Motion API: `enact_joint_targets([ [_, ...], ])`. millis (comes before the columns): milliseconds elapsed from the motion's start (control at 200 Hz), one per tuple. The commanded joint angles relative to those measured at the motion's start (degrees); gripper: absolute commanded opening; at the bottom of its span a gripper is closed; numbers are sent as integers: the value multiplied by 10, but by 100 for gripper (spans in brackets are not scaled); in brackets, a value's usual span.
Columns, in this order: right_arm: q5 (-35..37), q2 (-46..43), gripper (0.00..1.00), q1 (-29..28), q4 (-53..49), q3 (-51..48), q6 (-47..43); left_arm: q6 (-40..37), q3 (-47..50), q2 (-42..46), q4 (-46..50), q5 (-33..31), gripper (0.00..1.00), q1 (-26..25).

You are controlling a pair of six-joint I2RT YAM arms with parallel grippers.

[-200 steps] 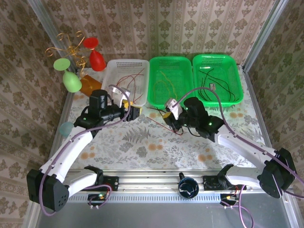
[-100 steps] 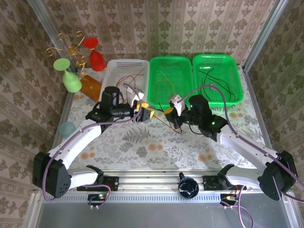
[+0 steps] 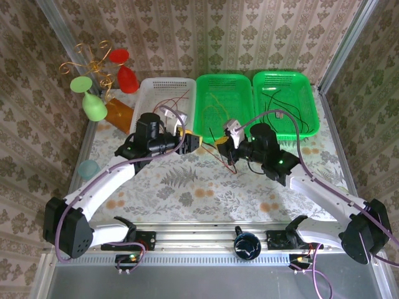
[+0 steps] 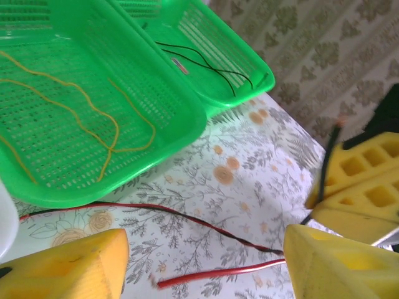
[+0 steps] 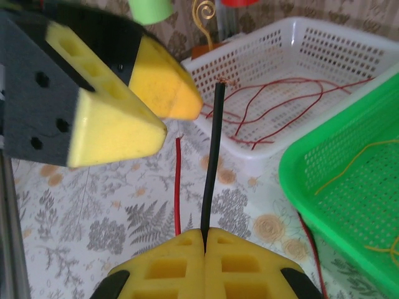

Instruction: Untangle the cables

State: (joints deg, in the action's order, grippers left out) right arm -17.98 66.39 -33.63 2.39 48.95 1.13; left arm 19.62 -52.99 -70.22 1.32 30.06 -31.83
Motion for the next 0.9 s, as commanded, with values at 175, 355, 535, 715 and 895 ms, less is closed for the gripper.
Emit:
enact_joint_targets([
  [175, 52, -18, 0, 5, 76, -23, 45, 206, 64, 12, -165, -26, 68, 0],
  [355, 45, -14, 0, 6, 93, -19, 54, 241, 77, -14, -226, -19, 68, -10],
  [535, 39, -14, 0, 6, 101, -19, 62, 246, 65, -47, -249, -20, 69, -31],
  [715, 44, -20, 0, 6, 101, -20, 66, 256, 52, -80, -297, -10, 15, -45],
  [895, 58, -36, 0, 8, 91, -24, 64, 233, 49, -66, -289, -55, 0, -46],
])
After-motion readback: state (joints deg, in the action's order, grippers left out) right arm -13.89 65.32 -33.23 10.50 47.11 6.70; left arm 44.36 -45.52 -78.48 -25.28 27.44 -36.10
